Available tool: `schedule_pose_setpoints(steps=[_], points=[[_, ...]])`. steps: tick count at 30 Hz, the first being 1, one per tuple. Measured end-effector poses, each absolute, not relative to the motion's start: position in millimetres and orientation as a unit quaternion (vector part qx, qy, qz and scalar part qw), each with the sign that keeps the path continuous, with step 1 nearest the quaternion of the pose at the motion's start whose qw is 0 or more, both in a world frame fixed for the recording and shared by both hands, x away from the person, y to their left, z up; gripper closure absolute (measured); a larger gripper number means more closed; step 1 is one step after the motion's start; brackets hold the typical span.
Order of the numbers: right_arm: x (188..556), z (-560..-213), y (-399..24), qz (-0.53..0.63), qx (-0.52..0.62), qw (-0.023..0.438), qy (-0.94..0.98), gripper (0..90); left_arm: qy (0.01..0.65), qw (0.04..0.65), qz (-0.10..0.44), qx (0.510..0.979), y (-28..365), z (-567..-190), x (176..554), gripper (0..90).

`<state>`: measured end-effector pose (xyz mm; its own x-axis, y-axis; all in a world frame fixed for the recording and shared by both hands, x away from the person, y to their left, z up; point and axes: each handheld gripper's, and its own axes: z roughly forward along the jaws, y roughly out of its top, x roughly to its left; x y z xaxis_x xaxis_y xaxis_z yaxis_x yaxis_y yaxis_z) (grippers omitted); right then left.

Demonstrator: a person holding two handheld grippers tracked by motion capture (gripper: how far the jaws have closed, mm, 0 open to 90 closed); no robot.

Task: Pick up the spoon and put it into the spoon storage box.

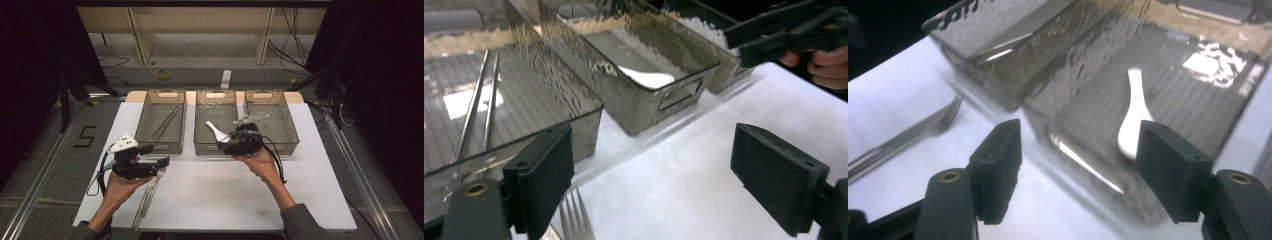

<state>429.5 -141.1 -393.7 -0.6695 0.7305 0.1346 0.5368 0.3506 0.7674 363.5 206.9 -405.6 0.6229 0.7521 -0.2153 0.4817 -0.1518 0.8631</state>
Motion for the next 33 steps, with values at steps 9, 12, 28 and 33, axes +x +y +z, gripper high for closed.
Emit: schedule_pose_setpoints(steps=[9,12,28,33], points=[[386,-421,-184,0.426,0.382,0.106,0.813,34.1,0.436,0.435,0.124,0.778,207,-410,369,18.5],[376,-423,-193,0.434,0.389,0.107,0.806,34.0,0.443,0.415,0.125,0.785,208,-410,370,18.6],[350,-428,-215,0.444,0.403,0.115,0.792,32.3,0.463,0.333,0.107,0.815,223,-413,375,21.4],[345,-427,-220,0.451,0.410,0.118,0.784,31.4,0.472,0.310,0.098,0.819,227,-416,376,21.8]])
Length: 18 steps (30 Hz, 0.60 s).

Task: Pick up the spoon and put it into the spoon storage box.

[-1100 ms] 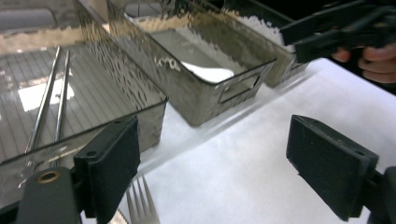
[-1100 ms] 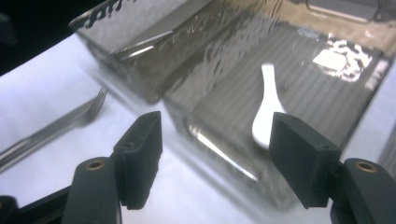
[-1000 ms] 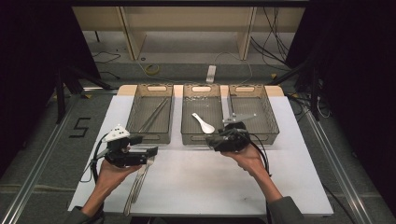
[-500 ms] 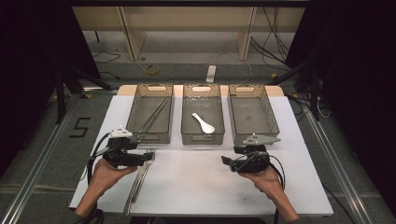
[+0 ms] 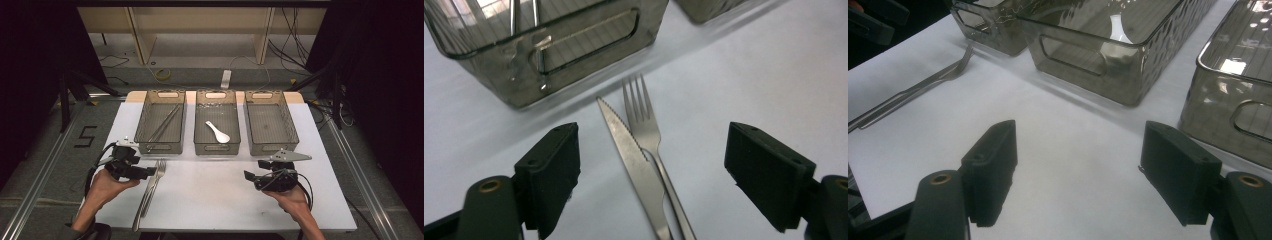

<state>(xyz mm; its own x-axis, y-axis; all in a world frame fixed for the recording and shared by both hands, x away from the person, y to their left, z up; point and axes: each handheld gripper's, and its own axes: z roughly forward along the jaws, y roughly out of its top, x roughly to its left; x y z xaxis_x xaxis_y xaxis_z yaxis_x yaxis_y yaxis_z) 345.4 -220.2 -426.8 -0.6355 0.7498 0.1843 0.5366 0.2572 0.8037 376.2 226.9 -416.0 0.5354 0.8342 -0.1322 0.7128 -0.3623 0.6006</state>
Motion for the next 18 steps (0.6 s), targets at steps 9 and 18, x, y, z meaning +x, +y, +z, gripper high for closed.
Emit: schedule_pose_setpoints(steps=[9,18], points=[[342,-430,-222,0.451,0.414,0.118,0.782,29.7,0.476,0.275,0.080,0.831,227,-425,380,21.9],[335,-434,-225,0.458,0.417,0.111,0.777,29.4,0.473,0.242,0.081,0.843,222,-431,377,21.5]])
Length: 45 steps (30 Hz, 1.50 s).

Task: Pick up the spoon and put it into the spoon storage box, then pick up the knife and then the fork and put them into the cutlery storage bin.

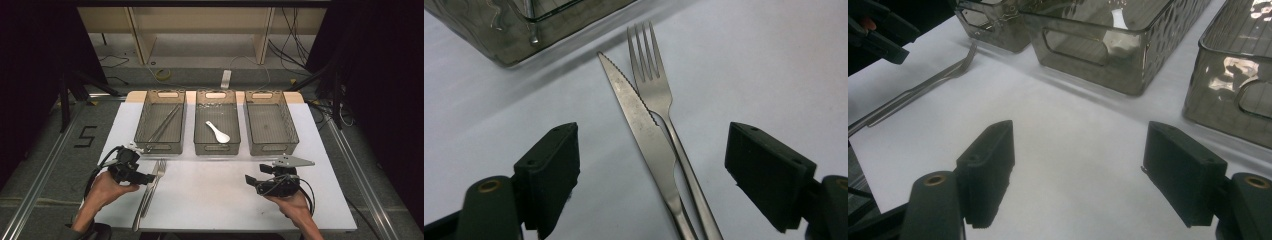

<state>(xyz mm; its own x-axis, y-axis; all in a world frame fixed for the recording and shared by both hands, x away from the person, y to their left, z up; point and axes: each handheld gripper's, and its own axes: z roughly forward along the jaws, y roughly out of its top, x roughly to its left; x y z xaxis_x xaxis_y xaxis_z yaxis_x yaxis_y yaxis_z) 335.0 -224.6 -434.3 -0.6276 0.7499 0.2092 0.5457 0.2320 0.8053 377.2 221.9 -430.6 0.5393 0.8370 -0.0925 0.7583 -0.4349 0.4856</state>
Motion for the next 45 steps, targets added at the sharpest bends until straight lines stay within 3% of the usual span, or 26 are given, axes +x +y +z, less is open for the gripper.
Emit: schedule_pose_setpoints(steps=[27,45], points=[[327,-436,-223,0.455,0.415,0.109,0.780,28.8,0.475,0.202,0.079,0.853,228,-444,361,22.5],[328,-436,-219,0.448,0.407,0.109,0.788,28.8,0.477,0.153,0.047,0.864,228,-455,359,37.9]])
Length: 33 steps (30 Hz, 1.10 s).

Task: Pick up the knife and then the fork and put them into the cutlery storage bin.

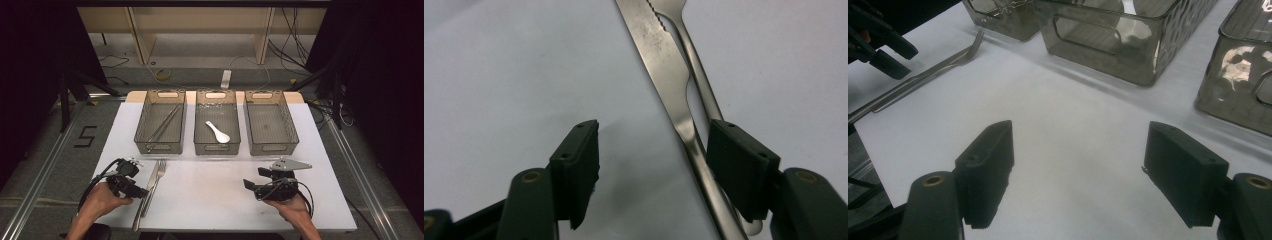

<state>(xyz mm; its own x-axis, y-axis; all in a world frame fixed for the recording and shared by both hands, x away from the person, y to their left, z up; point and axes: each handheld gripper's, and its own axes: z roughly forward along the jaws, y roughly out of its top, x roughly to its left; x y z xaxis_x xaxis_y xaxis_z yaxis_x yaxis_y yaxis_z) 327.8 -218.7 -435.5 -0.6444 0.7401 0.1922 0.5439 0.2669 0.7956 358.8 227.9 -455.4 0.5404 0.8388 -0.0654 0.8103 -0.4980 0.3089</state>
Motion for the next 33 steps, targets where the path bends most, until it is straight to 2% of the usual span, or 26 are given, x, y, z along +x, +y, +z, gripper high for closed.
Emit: schedule_pose_setpoints(steps=[7,17,21,25,33], points=[[327,-435,-217,0.445,0.403,0.110,0.792,28.9,0.467,0.142,0.028,0.872,222,-458,356,42.9],[328,-435,-214,0.442,0.396,0.106,0.798,29.1,0.461,0.124,0.001,0.879,216,-463,353,56.2],[328,-435,-214,0.441,0.395,0.106,0.799,29.2,0.461,0.121,0.001,0.879,215,-462,353,57.1],[327,-435,-214,0.441,0.394,0.108,0.799,29.3,0.457,0.109,0.011,0.883,214,-462,353,63.3],[326,-434,-215,0.441,0.395,0.111,0.799,30.0,0.452,0.095,0.020,0.887,211,-463,353,66.6]])
